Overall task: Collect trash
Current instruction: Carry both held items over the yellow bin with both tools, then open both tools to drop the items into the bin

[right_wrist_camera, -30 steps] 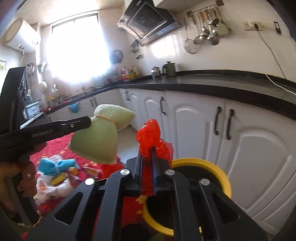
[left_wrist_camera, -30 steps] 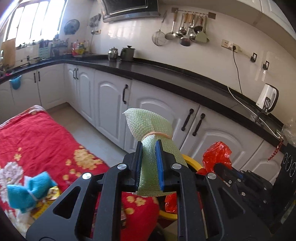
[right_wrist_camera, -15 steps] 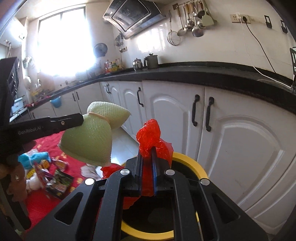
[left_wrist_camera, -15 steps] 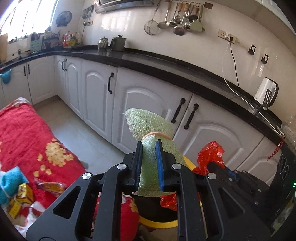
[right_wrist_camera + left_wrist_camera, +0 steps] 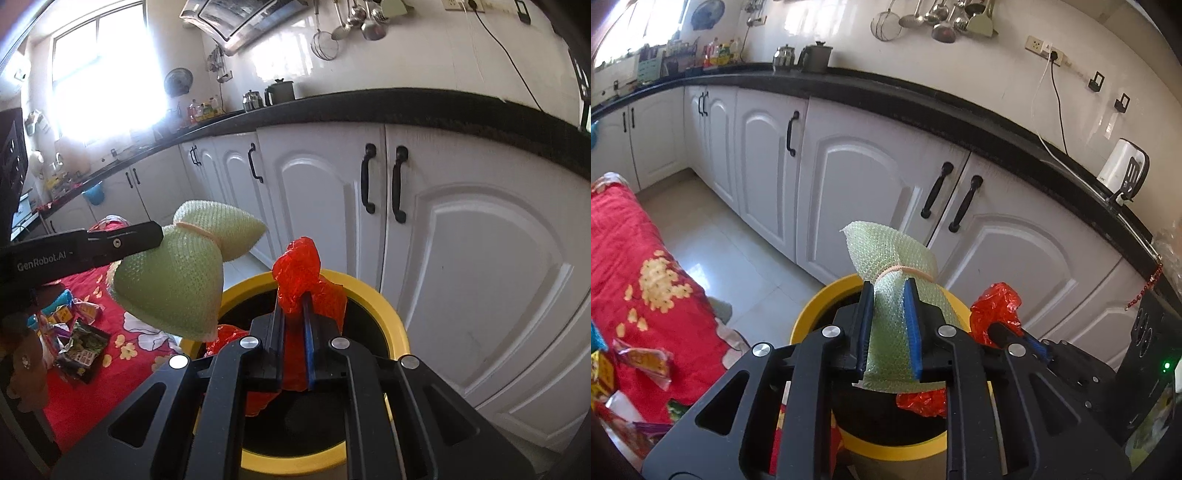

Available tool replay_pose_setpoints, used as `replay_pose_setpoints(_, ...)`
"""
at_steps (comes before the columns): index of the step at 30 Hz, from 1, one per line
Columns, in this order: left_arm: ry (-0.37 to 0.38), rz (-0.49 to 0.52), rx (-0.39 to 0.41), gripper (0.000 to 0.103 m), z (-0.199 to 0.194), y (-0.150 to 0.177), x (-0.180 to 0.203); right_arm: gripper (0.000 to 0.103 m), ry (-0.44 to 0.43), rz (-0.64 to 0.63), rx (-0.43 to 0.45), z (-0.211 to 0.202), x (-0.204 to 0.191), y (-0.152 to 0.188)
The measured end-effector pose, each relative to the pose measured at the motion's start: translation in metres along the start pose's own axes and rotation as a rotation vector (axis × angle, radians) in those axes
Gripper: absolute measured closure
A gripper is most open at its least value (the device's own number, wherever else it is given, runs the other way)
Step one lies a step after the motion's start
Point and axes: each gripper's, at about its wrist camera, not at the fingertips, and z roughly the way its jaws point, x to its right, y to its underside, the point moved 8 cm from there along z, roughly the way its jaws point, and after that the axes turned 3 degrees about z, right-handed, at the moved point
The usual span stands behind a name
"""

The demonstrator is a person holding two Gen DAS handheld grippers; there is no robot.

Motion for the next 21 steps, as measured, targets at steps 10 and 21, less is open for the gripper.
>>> replay_pose_setpoints(10, -0.057, -0.06, -0.006, 0.04, -0.003, 0.009, -0.025, 0.044, 0.048, 0.055, 0.025, -0.004, 0.019, 0.0)
replay_pose_setpoints(21, -0.113, -0.077, 0.045, 0.011, -0.04, 0.014, -0.044, 0.027, 0.028, 0.047, 0.114, -0.03, 0.003, -0.018)
